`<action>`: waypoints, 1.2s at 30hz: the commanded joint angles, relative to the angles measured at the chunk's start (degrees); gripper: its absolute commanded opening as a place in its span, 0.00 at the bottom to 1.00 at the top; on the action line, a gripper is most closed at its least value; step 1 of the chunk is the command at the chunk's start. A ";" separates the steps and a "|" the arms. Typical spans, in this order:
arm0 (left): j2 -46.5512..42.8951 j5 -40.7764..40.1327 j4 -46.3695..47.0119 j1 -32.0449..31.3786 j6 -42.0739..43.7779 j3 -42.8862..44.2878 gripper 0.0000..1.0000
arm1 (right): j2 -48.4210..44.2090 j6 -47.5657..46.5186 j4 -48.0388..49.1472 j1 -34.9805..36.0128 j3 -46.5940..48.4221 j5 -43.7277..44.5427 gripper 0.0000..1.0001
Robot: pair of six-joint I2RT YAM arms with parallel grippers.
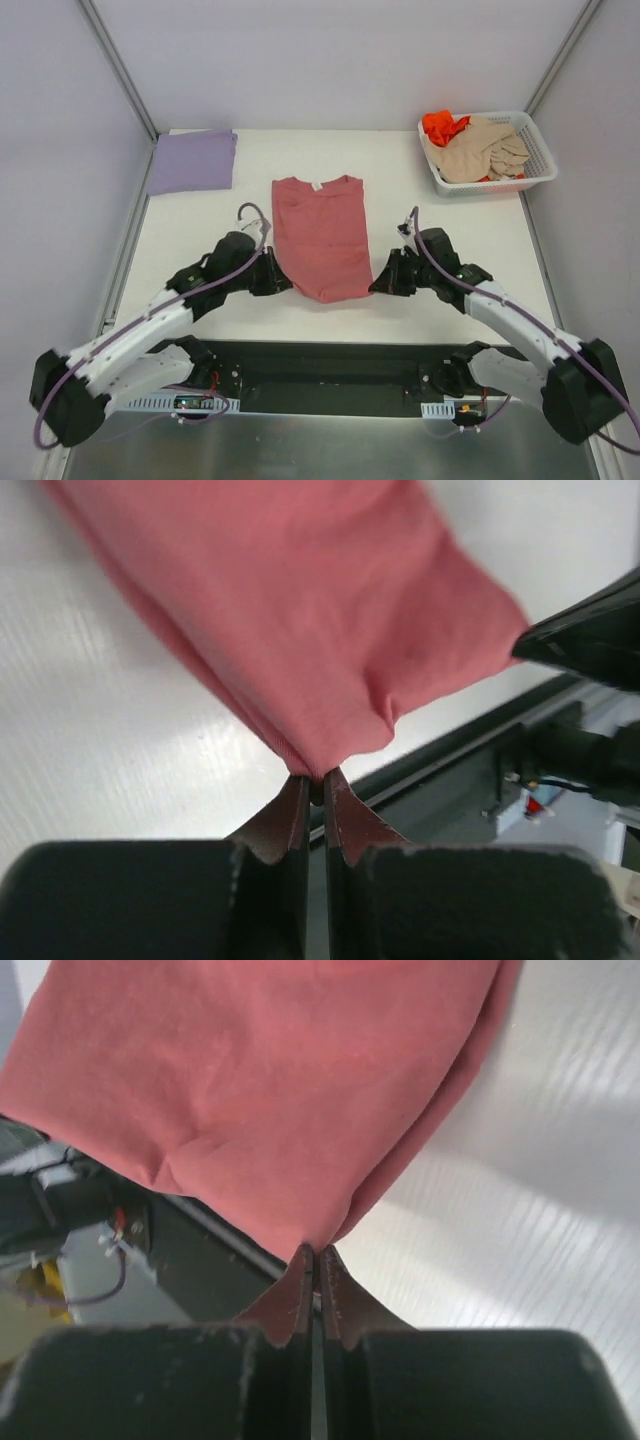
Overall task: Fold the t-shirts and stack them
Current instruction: Grab one side of the 2/3 rectangular tshirt with both arms, then fold the long partially folded tshirt into a neat square
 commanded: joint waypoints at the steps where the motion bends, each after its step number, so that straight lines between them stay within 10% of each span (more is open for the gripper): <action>1: -15.26 0.86 -7.67 -1.66 -3.68 -1.60 0.00 | -12.29 -0.25 -13.40 2.10 1.70 -4.85 0.00; 12: -14.43 -8.09 -8.73 -1.75 -1.92 7.71 0.00 | -16.63 -1.30 -14.49 1.40 9.95 2.16 0.00; 20: -5.20 -21.63 -9.26 0.09 -1.56 13.60 0.00 | 0.05 -4.99 -8.07 -2.90 21.72 3.85 0.00; 36: 18.44 -16.98 -3.81 16.79 1.94 20.72 0.00 | 34.51 -8.15 -2.53 -5.19 42.56 11.85 0.00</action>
